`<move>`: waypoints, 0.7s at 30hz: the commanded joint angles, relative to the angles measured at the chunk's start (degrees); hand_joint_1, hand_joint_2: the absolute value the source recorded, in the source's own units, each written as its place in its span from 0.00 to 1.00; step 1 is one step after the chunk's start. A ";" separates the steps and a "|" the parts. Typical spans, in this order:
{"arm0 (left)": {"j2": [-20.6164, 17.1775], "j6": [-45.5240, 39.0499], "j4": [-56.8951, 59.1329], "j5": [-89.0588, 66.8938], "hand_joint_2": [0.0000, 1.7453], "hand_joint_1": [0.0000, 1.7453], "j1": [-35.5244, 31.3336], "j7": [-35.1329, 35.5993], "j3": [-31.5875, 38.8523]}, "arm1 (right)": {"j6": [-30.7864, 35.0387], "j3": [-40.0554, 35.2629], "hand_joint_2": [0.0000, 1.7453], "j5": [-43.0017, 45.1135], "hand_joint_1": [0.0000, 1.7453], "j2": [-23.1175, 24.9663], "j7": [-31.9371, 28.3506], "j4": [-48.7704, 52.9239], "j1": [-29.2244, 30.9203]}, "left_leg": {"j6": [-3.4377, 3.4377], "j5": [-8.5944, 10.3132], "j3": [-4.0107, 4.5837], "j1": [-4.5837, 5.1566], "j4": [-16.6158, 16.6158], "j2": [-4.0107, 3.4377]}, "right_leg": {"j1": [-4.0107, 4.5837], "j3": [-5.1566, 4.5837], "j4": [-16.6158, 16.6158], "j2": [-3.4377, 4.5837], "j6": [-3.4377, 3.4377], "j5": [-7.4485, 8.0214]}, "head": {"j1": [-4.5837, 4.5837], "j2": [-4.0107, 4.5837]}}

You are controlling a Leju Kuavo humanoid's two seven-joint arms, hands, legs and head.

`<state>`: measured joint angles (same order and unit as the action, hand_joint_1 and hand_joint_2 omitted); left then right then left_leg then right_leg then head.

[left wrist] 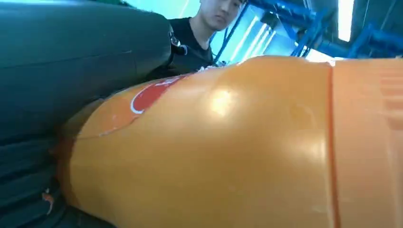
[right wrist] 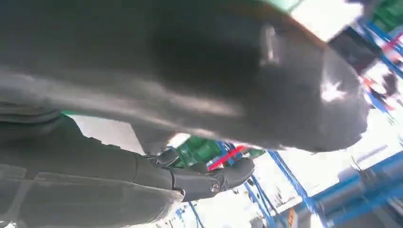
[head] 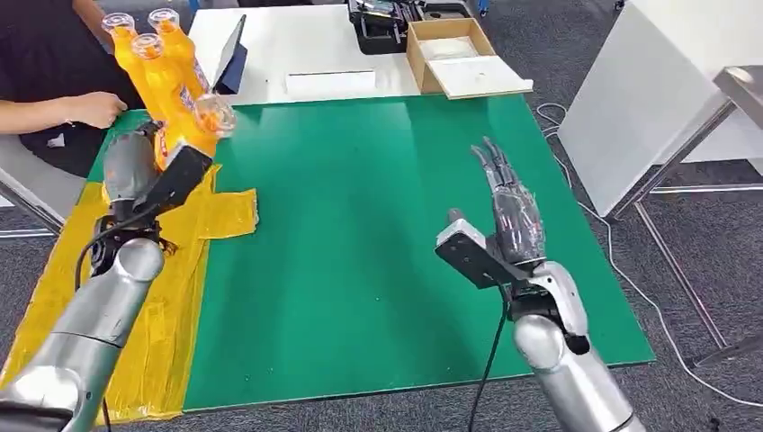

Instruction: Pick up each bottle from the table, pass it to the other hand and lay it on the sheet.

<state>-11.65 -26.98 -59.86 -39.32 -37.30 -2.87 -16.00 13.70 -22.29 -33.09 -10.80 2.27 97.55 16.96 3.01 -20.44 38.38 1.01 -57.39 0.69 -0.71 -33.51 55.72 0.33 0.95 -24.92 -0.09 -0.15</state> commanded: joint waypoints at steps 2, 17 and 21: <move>-3.48 -3.07 16.94 -6.41 1.00 1.00 0.65 -1.80 -3.98 | 0.91 4.30 0.00 7.08 0.00 -3.94 -3.97 4.13 2.16 | -0.15 -0.05 -0.19 0.04 0.03 -0.02 | 0.00 0.17 -0.05 0.00 -0.05 -0.04 | 0.00 0.00; -0.37 -2.50 30.46 -17.71 1.00 1.00 0.36 -0.39 -11.13 | 2.27 2.50 0.00 8.76 0.00 -4.43 -5.42 8.15 0.97 | -0.27 -0.15 -0.41 0.01 0.02 0.17 | -0.01 0.43 -0.06 -0.10 -0.09 -0.17 | -0.02 0.00; 0.50 -1.99 32.38 -18.06 0.00 0.00 0.74 -0.81 -11.76 | 1.40 2.32 0.00 8.43 0.00 -4.28 -5.53 8.08 0.98 | -0.27 -0.14 -0.43 0.01 0.04 0.21 | -0.01 0.44 -0.08 -0.14 -0.09 -0.17 | -0.02 0.00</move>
<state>-13.64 -29.79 -36.52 -57.11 -34.31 -3.34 -24.00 15.76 -18.58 -24.55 -15.13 -2.95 105.05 17.40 3.01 -20.44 38.39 1.03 -57.40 0.86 -0.73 -33.55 55.72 0.31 0.95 -24.93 -0.11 -0.15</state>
